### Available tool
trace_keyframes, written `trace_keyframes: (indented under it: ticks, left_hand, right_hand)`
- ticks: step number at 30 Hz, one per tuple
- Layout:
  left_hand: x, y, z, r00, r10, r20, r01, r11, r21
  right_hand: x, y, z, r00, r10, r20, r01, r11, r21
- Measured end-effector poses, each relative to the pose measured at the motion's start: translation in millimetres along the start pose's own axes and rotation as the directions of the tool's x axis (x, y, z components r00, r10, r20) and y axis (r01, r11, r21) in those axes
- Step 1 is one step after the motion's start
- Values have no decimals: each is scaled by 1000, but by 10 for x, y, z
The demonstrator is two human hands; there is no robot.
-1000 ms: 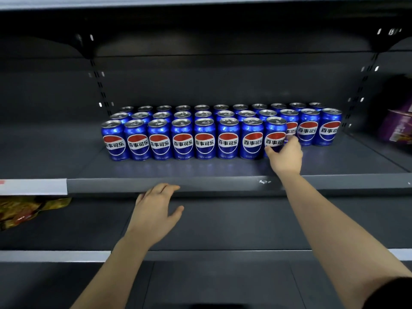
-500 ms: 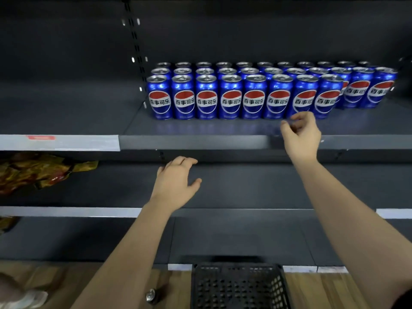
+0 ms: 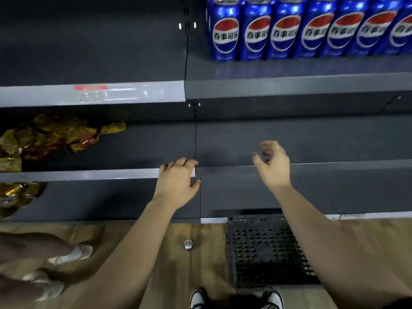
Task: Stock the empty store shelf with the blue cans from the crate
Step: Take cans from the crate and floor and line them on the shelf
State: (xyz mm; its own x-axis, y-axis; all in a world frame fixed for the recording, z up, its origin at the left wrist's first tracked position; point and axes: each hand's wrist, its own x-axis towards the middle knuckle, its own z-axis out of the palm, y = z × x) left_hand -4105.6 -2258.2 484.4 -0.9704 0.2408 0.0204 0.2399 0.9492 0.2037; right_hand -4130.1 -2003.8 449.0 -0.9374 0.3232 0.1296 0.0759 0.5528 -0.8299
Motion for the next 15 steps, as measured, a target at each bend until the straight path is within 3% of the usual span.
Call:
trace_keyframes:
  ticks: [8, 15]
  left_hand:
    - [-427, -641, 781, 985, -128, 117, 126, 992, 20]
    - [-728, -1136, 2044, 958, -230, 171, 240, 970, -41]
  right_hand:
    - [-558, 595, 1019, 912, 137, 387, -47, 972, -232]
    - [-999, 1622, 2016, 811, 167, 561, 19, 950, -310]
